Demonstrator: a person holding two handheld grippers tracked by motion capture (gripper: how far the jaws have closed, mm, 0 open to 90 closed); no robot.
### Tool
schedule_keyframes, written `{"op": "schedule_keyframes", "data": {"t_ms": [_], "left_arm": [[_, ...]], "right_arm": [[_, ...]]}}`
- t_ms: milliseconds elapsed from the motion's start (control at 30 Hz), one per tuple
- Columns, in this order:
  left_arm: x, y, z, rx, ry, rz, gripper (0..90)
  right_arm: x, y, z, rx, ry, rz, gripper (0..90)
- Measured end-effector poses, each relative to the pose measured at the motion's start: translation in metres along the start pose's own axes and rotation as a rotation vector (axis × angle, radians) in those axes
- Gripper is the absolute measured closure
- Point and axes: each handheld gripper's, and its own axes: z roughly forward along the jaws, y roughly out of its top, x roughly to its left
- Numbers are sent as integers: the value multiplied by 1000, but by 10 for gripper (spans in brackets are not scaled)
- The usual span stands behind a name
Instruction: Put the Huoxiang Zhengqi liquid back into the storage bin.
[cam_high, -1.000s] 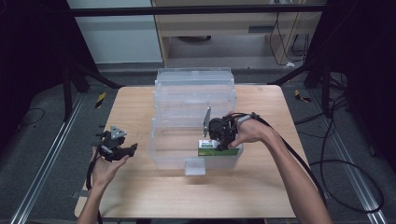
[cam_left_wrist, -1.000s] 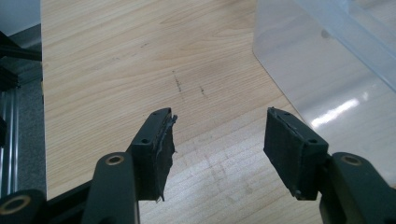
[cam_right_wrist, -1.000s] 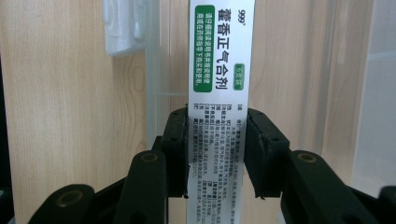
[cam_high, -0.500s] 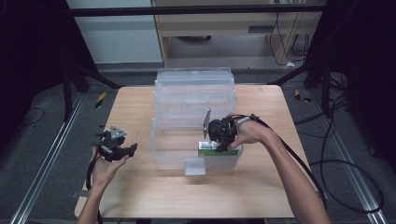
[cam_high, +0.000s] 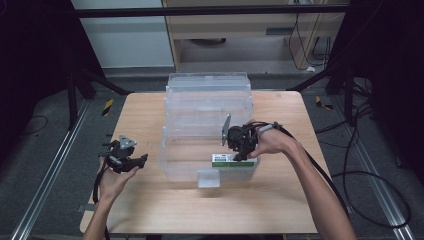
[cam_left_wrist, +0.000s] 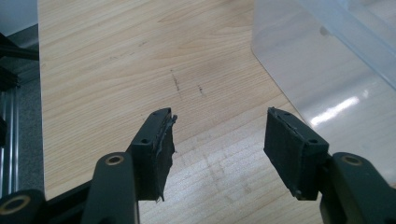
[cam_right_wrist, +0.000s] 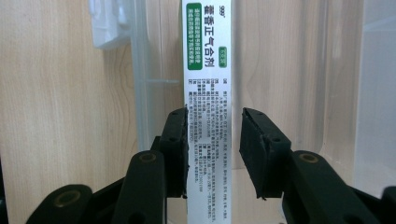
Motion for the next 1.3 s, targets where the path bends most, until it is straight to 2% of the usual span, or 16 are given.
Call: {"op": "schedule_keyframes", "data": {"t_ms": [167,433,567,733,967,1133,1300], "left_arm": [[2,-1,-1,-4,3,-9,417],[2,0,-2,-10,4,-8,417],[2,0,-3,-11,5,-10,418],[3,0,-3,-11,5,-10,418],[3,0,-3,-13,6,-10,418],[2,0,-3,-12,5,-8,418],[3,0,-3,-14,3,-8,417]], "right_arm": [[-1,-2,-6,-44,-11,21,604],[1,-8,-26,-107,-46,76,550],[5,-9,-36,-139,-55,113,554],[13,-9,-45,-173,-57,122,541],[23,-3,-45,-194,-50,112,523],[29,4,-38,-189,-27,96,510],[32,8,-32,-195,-15,104,511]]}}
